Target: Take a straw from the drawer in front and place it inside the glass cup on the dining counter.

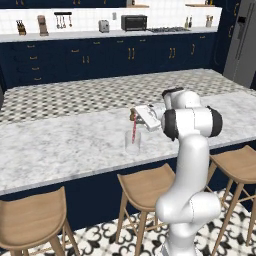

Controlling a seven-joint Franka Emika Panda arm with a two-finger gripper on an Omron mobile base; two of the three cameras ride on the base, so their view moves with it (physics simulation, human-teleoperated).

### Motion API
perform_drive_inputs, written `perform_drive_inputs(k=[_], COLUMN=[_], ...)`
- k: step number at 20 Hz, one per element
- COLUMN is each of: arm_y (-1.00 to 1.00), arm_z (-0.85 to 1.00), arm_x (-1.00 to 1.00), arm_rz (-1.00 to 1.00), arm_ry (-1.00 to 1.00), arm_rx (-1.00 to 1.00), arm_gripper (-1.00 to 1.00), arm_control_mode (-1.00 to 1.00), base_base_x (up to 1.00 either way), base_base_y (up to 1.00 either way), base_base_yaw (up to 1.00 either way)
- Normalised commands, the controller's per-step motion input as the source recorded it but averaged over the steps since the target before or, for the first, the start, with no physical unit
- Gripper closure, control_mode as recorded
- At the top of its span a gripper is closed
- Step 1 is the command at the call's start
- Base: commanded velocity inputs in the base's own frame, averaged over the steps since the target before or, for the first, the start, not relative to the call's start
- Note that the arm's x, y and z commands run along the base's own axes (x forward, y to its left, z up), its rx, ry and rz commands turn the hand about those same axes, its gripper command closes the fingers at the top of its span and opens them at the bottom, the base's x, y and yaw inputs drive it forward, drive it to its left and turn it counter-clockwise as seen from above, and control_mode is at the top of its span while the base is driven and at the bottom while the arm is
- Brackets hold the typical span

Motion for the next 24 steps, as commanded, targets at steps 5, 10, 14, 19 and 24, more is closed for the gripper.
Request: perform_drive_inputs(k=[5, 10, 14, 19, 24], arm_y=[0.00, 0.00, 0.00, -0.09, -0.23], arm_z=[-0.36, -0.08, 0.00, 0.16, 0.34], arm_x=[0.02, 0.00, 0.00, -0.01, -0.02], arm_rz=[0.00, 0.00, -0.01, -0.07, -0.10], arm_ry=[0.00, 0.00, -0.01, -0.04, -0.06], arm_rx=[0.00, -0.02, -0.13, -0.19, -0.23], arm_gripper=[1.00, -1.00, -1.00, -1.00, -1.00], arm_control_mode=[-1.00, -1.00, -1.00, -1.00, -1.00], base_base_x=[0.00, 0.00, 0.00, 0.00, 0.00], base_base_y=[0.00, 0.00, 0.00, 0.00, 0.00], base_base_yaw=[0.00, 0.00, 0.00, 0.00, 0.00])
